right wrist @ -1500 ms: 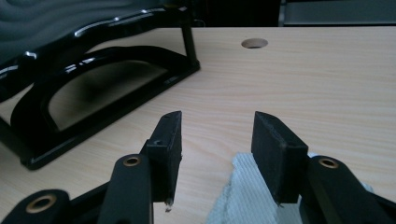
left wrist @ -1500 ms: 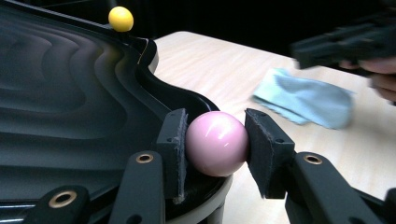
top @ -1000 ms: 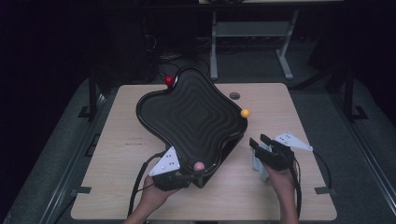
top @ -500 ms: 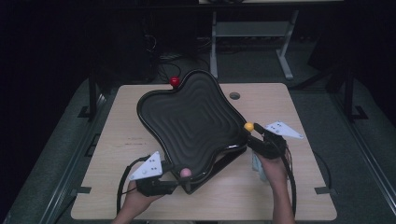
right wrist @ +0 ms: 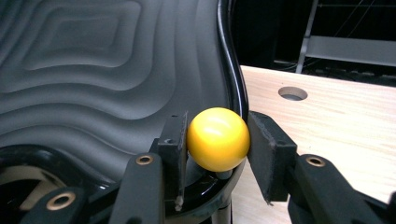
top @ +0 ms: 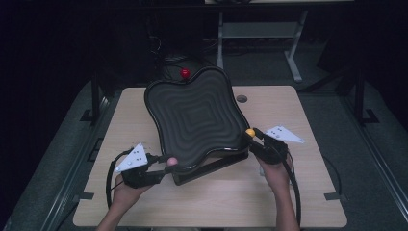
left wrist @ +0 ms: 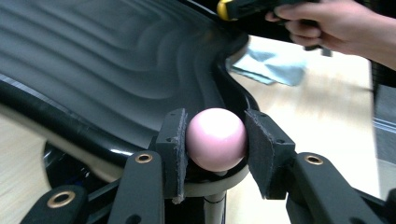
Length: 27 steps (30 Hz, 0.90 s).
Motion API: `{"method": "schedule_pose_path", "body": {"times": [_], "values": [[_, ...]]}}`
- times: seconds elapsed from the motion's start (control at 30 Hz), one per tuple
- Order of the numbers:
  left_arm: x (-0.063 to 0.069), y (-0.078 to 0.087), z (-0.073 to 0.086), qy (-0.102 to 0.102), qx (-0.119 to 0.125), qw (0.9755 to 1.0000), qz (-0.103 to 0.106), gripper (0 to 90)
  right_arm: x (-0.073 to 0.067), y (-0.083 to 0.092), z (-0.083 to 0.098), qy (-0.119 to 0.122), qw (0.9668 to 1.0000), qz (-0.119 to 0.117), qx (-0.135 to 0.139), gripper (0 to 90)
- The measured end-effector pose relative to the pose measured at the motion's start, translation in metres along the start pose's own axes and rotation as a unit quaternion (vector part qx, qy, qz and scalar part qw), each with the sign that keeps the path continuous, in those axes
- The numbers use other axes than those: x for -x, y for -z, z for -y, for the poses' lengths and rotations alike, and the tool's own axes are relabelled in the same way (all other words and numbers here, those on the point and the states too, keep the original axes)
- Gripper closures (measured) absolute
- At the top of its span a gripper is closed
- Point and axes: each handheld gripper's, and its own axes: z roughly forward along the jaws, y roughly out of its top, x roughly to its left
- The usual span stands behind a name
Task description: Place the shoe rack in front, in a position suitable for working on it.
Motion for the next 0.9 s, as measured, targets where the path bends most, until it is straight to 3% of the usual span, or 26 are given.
{"method": "schedule_pose_path", "body": {"times": [0.33,0.5,0.9], "values": [[-0.016,-0.015,-0.004,0.022,0.008,0.999,-0.037,60.1,0.0,0.006,0.001,-0.013,0.9994,0.033,0.0,60.1],[-0.024,-0.024,-0.005,0.045,0.017,0.9974,-0.053,60.0,0.003,0.011,0.004,-0.015,0.9992,0.036,0.004,60.0],[-0.035,-0.032,-0.007,0.073,0.021,0.9935,-0.086,59.9,0.004,0.012,0.004,-0.014,0.9996,0.023,0.001,59.9]]}}
